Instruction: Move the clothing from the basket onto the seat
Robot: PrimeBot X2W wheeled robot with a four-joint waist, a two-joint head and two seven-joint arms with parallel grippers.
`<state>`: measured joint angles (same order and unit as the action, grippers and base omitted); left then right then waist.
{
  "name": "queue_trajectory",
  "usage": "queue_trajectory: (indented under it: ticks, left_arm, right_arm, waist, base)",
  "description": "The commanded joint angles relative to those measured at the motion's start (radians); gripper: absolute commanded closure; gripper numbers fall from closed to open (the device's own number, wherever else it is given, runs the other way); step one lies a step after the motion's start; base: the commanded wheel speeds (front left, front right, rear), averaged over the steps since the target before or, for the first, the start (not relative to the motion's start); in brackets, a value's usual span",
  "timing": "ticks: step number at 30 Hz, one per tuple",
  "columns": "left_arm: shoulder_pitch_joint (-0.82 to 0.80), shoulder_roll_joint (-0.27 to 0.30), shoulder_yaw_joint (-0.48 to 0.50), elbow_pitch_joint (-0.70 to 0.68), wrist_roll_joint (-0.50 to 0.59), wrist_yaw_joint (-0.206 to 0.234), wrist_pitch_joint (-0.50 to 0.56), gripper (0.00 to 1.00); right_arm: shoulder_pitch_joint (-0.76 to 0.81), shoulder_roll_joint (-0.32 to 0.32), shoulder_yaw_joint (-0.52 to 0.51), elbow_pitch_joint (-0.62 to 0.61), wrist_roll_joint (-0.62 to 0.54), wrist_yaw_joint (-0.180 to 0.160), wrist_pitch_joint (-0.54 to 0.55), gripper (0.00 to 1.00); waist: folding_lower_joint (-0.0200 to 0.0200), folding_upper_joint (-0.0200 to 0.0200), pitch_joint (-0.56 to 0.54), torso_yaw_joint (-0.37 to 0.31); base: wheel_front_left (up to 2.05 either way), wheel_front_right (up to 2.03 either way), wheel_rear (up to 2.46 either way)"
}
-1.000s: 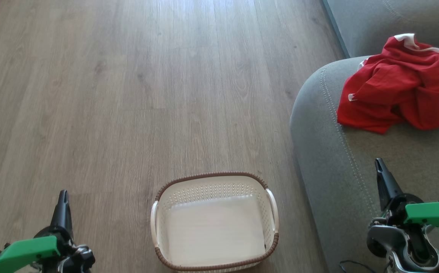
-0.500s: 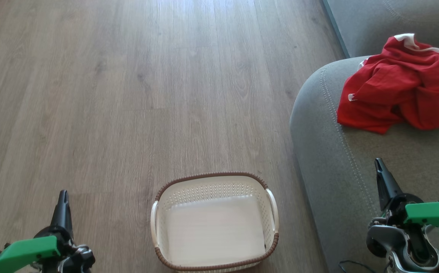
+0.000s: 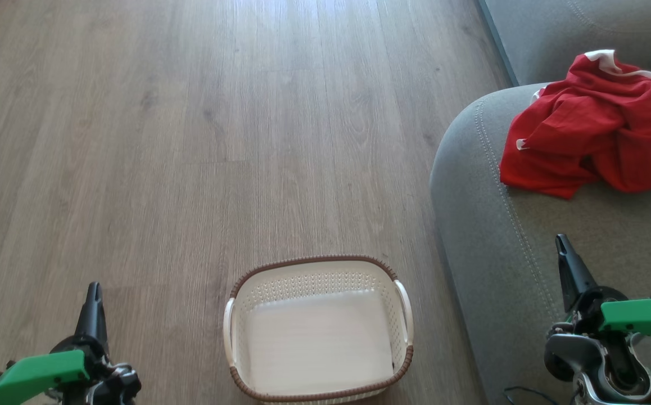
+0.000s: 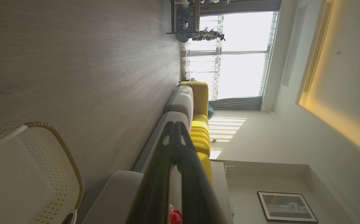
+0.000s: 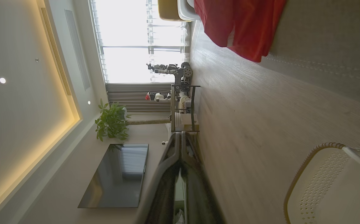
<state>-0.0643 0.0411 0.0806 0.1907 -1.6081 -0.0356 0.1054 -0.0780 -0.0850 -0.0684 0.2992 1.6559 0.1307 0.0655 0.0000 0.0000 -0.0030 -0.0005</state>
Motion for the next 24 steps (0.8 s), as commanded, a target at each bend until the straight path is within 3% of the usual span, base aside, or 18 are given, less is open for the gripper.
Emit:
queue_trajectory:
  ticks: [1,24]
  left_arm:
    - [-0.038,0.010,0.035,-0.037,0.000,-0.009,0.006,1.00]
    - [-0.038,0.010,0.035,-0.037,0.000,-0.008,0.006,1.00]
  right_arm:
    - [-0.050,-0.018,0.021,-0.041,0.012,0.000,-0.005,1.00]
    - [-0.048,-0.036,0.045,-0.044,0.033,0.000,-0.024,1.00]
  waist:
    - [0.0000,0.0000,0.000,0.000]
    - [0.0000,0.0000,0.000,0.000]
  base:
    - [0.00,0.00,0.00]
    - [0.00,0.00,0.00]
